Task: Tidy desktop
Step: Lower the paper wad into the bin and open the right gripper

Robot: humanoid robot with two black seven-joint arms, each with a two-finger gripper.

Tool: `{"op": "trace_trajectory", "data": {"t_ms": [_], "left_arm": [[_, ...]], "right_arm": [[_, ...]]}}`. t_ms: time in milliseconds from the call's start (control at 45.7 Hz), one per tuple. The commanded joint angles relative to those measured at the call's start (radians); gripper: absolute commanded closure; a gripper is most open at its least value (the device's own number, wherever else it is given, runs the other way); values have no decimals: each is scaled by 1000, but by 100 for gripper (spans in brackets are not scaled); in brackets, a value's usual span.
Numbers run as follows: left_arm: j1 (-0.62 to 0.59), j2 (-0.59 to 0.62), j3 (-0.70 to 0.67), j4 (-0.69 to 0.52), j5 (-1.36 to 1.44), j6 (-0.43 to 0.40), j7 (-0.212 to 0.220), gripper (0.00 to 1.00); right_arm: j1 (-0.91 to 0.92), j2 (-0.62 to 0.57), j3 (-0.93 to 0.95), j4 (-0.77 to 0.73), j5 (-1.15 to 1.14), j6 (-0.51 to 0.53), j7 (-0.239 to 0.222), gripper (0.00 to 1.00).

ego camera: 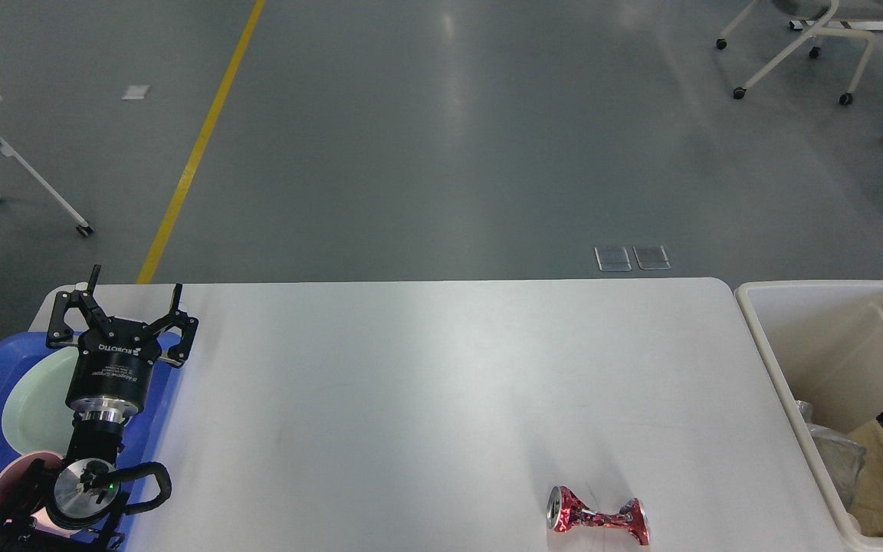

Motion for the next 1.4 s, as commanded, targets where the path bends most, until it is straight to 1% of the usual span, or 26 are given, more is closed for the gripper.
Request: {"op": "trace_trajectory", "data": {"t_ms": [0,66,153,307,438,547,832,854,876,964,985,1007,1029,1380], "left_arm": [[0,0,0,-1,0,0,0,4],[0,0,0,1,0,0,0,4],[0,0,0,-1,0,0,0,4],[0,0,0,-1,0,0,0,4],[0,0,0,1,0,0,0,4],[0,0,0,-1,0,0,0,4],[0,0,0,-1,0,0,0,4],[0,0,0,1,0,0,0,4],[0,0,0,-1,0,0,0,4],[0,0,0,-1,0,0,0,4],[0,0,0,-1,0,0,0,4],[0,0,0,-1,0,0,0,4],[0,0,0,1,0,0,0,4],[0,0,0,-1,0,0,0,4]], "right_arm": [[-129,89,58,-144,10,-78,5,100],[-194,127,111,-204,10,-123,7,100],[-223,157,148,-247,8,-150,21,100],[-249,193,150,-255,8,-190,28,100],[-251,203,160,-257,15,-218,51,100],[-251,206,187,-257,15,-221,64,100],[-261,220,188,-255,8,-227,64,100],[-261,220,188,-257,10,-229,64,92],[-261,220,188,-257,10,-232,62,80],[-261,218,188,-257,10,-270,62,24],[-261,218,188,-257,10,-281,62,13],[-261,218,188,-257,10,-290,62,6],[-261,218,188,-257,10,-298,62,0],[-255,212,188,-255,12,-298,62,0]]}}
